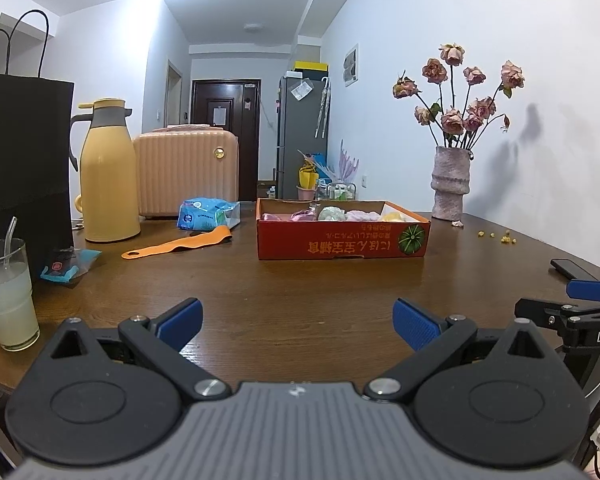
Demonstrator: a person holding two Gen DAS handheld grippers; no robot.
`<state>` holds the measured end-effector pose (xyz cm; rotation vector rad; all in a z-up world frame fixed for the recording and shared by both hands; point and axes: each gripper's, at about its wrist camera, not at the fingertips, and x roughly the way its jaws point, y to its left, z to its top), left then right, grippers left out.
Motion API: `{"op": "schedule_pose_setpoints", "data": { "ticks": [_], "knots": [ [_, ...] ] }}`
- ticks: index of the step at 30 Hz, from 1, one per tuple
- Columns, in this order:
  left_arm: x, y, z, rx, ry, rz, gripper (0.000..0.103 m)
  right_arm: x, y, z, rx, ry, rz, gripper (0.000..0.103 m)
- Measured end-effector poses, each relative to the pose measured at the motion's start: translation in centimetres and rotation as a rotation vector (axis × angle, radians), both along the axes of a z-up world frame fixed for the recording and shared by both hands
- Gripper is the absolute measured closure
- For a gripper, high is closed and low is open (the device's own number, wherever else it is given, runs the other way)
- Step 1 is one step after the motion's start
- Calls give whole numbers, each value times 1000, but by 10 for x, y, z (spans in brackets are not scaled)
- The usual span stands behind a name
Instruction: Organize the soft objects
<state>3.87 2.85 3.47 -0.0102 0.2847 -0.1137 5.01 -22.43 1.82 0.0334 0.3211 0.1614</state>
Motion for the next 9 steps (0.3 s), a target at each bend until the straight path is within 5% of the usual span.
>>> {"op": "schedule_pose_setpoints", "data": {
  "ticks": [9],
  "knots": [
    [-7, -5, 1, 19, -37, -18, 0, -3, 1, -1, 1, -9, 4, 0]
  ]
}}
